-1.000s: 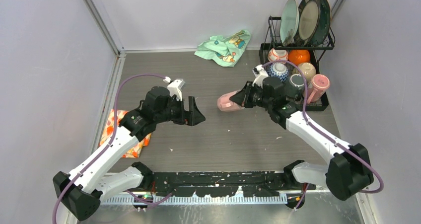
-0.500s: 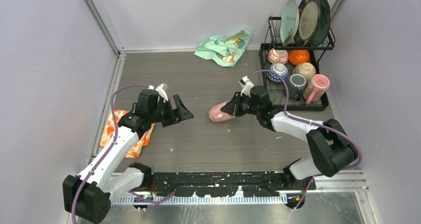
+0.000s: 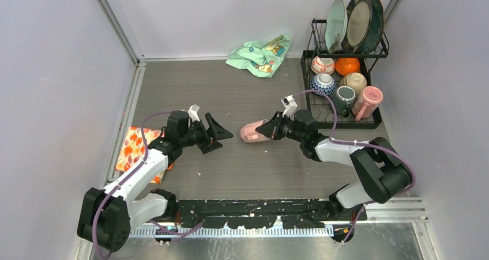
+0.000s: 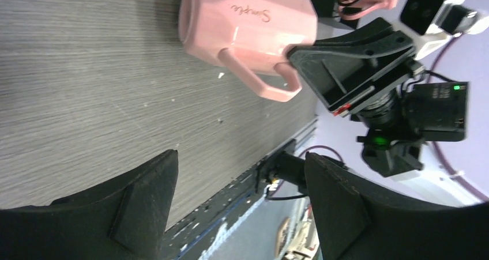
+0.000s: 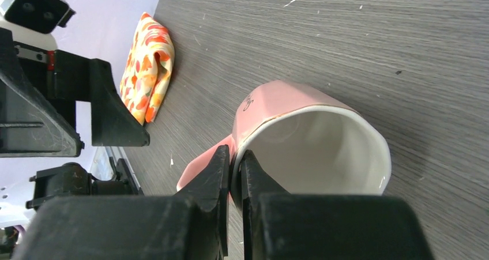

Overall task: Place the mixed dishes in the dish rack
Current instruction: Position the cup upside down at the center of the board.

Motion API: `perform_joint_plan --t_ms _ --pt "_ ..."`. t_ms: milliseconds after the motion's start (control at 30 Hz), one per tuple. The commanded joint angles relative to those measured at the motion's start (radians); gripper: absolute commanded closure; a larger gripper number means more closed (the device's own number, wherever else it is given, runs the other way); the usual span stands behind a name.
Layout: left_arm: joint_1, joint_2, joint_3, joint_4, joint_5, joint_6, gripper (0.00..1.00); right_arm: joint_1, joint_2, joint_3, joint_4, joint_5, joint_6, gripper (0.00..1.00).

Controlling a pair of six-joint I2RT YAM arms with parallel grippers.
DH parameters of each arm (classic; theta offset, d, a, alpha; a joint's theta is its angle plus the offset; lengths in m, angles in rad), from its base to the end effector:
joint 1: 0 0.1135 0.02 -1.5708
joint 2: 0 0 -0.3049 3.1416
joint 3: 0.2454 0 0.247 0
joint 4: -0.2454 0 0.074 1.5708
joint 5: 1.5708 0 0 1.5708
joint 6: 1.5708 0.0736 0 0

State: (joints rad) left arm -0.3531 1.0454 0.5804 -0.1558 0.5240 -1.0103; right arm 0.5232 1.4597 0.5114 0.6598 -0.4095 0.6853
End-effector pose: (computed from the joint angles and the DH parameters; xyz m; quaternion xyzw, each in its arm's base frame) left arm 0.1939 -0.1107 0.2434 -0.1651 0.8512 -0.4572 0.1979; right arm 0.2542 0.1804 0.2166 -0.0577 0.7919 0.4668 0.3894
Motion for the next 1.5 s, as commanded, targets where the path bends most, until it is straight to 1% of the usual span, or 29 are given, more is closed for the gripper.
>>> perform_joint_plan --t_ms 0,100,167,433,600,767,933,1067,1133,1167,1200,1233,1467 --pt "0.003 -0.029 -0.038 0.255 0.046 -0.204 0.17 0.036 -0.026 0.019 0.221 0.021 0.04 0.98" --pt "0.003 -0.041 -0.093 0.362 0.029 -0.298 0.16 0.066 -0.051 0.021 0.248 0.054 0.046 0.99" --pt "0.002 -0.044 -0.12 0.405 0.027 -0.348 0.16 0.087 -0.069 0.03 0.251 0.08 0.045 0.99" --pt "-0.004 -0.051 -0.176 0.51 0.053 -0.482 0.17 0.179 -0.107 0.092 0.25 0.154 -0.004 0.99" --pt "-0.007 -0.037 -0.179 0.555 0.082 -0.556 0.23 0.234 -0.132 0.12 0.241 0.231 -0.021 0.99" --pt "-0.013 -0.018 -0.191 0.642 0.101 -0.643 0.26 0.287 -0.148 0.141 0.241 0.298 -0.095 0.99" --pt "-0.017 -0.021 -0.193 0.648 0.108 -0.671 0.27 0.307 -0.139 0.164 0.25 0.312 -0.12 0.99" --pt "-0.017 -0.007 -0.208 0.705 0.117 -0.707 0.35 0.325 -0.128 0.169 0.261 0.328 -0.133 0.99" --pt "-0.015 0.012 -0.223 0.764 0.126 -0.745 0.42 0.335 -0.12 0.166 0.274 0.337 -0.148 0.99" --pt "-0.016 0.019 -0.23 0.79 0.129 -0.764 0.46 0.338 -0.115 0.165 0.285 0.337 -0.152 0.99" --pt "-0.016 0.027 -0.236 0.814 0.131 -0.786 0.53 0.34 -0.109 0.165 0.294 0.336 -0.154 0.99" --pt "-0.016 0.034 -0.243 0.837 0.131 -0.81 0.55 0.34 -0.101 0.164 0.306 0.331 -0.157 0.99" --pt "-0.017 0.075 -0.231 0.975 0.132 -0.907 0.58 0.35 -0.043 0.118 0.46 0.304 -0.162 0.99"
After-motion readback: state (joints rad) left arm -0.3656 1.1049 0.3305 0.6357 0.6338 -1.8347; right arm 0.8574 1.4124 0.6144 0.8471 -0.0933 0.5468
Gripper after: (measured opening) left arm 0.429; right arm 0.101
